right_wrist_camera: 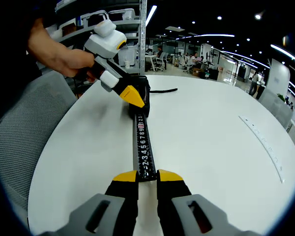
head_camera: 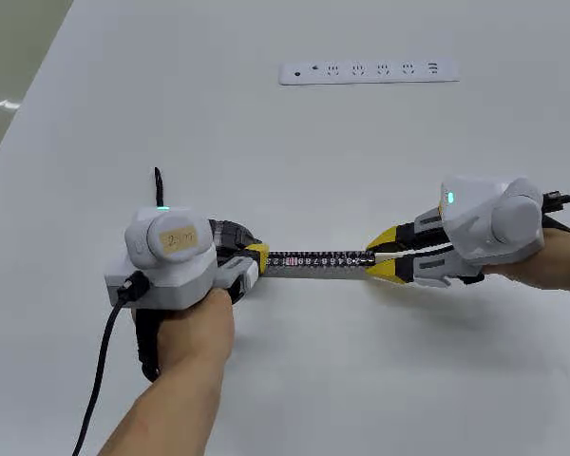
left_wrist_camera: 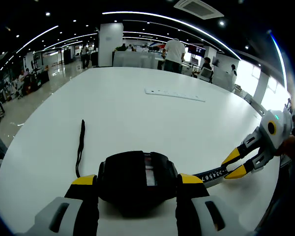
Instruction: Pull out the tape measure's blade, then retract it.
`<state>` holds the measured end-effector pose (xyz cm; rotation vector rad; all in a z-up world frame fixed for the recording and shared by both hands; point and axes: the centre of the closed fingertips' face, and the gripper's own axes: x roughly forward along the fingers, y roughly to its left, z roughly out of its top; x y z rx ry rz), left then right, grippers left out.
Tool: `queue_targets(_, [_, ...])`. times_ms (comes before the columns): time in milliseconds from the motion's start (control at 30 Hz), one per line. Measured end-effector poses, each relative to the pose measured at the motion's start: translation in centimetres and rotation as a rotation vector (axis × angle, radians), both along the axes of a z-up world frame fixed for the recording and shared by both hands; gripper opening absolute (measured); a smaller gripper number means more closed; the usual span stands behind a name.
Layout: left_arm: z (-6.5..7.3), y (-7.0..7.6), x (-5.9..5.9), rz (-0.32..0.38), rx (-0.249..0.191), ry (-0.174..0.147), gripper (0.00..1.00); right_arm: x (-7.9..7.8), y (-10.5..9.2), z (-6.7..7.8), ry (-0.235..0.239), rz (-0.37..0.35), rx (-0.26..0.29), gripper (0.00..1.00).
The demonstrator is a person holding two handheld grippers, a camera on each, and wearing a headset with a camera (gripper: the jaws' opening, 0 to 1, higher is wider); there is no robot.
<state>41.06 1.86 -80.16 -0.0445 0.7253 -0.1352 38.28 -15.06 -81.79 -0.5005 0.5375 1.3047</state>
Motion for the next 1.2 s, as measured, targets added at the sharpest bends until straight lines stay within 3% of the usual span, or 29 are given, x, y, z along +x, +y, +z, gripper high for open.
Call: queue_targets(1200, [-0.2,0.0,0.2,-0.004,-0.001,0.004,0.6,0.6,2.7,-0.5,0.012,-0.002,0.036,0.12])
